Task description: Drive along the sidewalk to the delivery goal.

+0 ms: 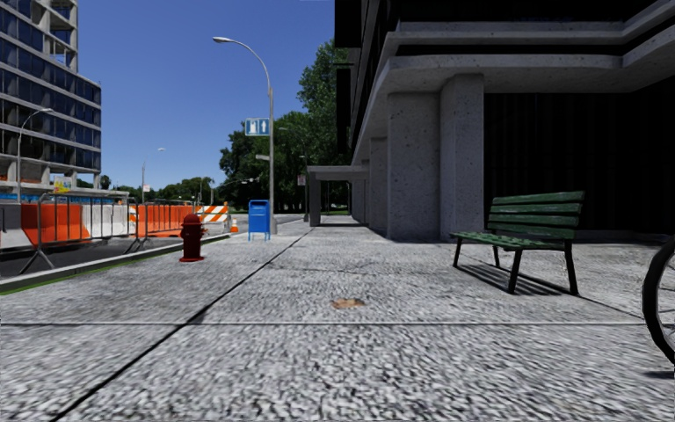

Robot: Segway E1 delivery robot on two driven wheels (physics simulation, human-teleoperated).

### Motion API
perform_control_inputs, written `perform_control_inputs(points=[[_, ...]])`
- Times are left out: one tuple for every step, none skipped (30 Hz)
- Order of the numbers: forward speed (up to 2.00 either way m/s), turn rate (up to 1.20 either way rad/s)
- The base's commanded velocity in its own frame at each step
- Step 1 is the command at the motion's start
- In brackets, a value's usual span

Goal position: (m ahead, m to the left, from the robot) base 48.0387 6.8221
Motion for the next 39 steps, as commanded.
perform_control_inputs(points=[[2.00, 0.00], [2.00, 0.00], [2.00, 0.00], [2.00, 0.00], [2.00, 0.00], [2.00, 0.00], [2.00, 0.00], [2.00, 0.00], [2.00, 0.00], [2.00, 0.00], [2.00, 0.00], [2.00, 0.00], [2.00, 0.00], [2.00, 0.00], [2.00, 0.00], [2.00, 0.00], [2.00, 0.00], [2.00, 0.00], [2.00, 0.00], [2.00, 0.00], [2.00, 0.00], [2.00, 0.00], [2.00, 0.00], [2.00, 0.00], [2.00, 0.00], [2.00, 0.00], [2.00, 0.00], [2.00, 0.00], [2.00, 0.00], [2.00, 0.00], [2.00, 0.00], [2.00, 0.00], [2.00, 0.00], [2.00, 0.00], [2.00, 0.00], [2.00, 0.00], [2.00, 0.00], [2.00, 0.00], [2.00, 0.00]])
